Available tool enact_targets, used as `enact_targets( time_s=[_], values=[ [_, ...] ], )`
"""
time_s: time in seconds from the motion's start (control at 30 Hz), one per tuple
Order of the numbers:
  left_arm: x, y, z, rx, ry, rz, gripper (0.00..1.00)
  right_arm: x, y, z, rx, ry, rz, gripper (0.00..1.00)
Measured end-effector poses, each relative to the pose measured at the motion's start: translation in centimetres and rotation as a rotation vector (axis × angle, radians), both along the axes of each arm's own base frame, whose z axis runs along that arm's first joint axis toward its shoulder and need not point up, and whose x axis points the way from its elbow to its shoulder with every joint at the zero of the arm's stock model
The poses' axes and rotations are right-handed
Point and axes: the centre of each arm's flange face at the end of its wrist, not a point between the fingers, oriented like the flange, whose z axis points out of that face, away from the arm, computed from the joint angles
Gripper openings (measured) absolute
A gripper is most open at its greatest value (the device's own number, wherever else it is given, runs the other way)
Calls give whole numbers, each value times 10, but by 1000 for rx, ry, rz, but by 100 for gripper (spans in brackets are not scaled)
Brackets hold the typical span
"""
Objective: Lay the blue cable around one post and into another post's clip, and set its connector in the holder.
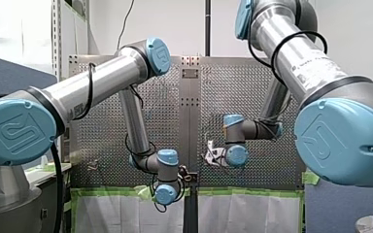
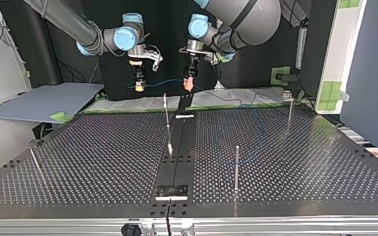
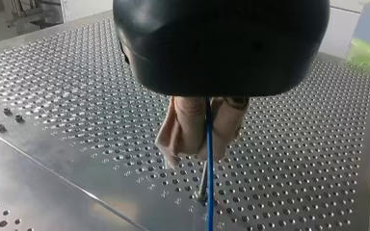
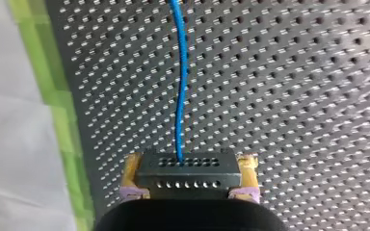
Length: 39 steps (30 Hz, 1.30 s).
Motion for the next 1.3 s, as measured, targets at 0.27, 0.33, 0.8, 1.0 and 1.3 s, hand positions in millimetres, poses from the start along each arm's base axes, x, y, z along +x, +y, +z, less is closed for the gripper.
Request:
enact_targets(
  time_s=[0.27, 0.33, 0.8, 1.0, 1.3],
  values=[
    [6, 1, 4, 4, -29, 42, 18, -11, -5, -18, 8, 4, -26, 61],
    [7, 1, 4, 16, -35, 47, 18, -15, -10, -19, -1, -3, -35, 61],
    [14, 0, 6, 90, -46, 54, 18, -38, -45, -33, -52, -37, -87, 61],
    [18, -3, 7, 134, -52, 63, 18, -63, -63, -35, -33, -39, -102, 61],
    [17, -15, 11, 224, -53, 101, 18, -85, -83, -34, -52, -60, -115, 61]
  ],
)
